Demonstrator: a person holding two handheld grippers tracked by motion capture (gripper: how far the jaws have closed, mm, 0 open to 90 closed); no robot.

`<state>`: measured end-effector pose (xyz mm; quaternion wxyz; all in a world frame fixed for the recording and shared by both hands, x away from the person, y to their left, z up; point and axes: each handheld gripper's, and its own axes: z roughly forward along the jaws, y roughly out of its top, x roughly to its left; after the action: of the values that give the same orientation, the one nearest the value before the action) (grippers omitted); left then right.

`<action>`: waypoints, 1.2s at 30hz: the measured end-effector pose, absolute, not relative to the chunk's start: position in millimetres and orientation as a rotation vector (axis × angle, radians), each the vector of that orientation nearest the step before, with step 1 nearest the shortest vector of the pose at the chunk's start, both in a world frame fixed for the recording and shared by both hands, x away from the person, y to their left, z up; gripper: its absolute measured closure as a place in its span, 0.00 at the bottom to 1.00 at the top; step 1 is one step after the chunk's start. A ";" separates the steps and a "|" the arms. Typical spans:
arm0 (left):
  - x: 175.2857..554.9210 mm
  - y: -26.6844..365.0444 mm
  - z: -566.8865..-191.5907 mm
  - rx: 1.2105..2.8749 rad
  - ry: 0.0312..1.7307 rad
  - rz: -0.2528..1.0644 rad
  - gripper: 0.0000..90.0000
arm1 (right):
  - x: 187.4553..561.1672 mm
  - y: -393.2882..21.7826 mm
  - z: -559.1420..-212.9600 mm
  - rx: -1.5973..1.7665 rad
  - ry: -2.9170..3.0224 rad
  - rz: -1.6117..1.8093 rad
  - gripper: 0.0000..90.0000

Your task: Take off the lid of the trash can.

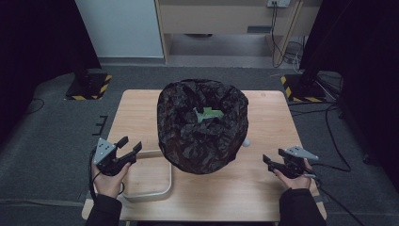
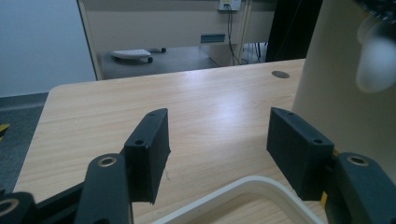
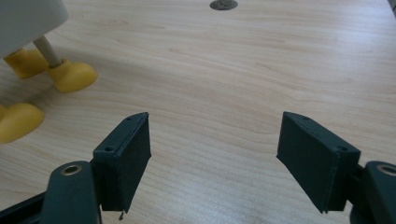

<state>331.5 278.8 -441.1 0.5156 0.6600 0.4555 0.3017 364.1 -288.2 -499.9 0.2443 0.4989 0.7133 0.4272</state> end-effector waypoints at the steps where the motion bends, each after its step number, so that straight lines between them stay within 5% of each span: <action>1: 331.5 277.5 -440.4 1.585 1.094 0.720 0.43 | 364.0 -287.8 -498.4 1.366 1.944 1.178 0.28; 36: 315.2 255.9 -393.4 1.525 1.017 0.688 0.38 | 349.9 -276.0 -425.8 1.260 1.737 1.397 0.30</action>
<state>315.2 255.9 -393.4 0.5579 0.6466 0.4309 0.2916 349.9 -276.0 -425.8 0.2864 0.4714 0.6500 0.5228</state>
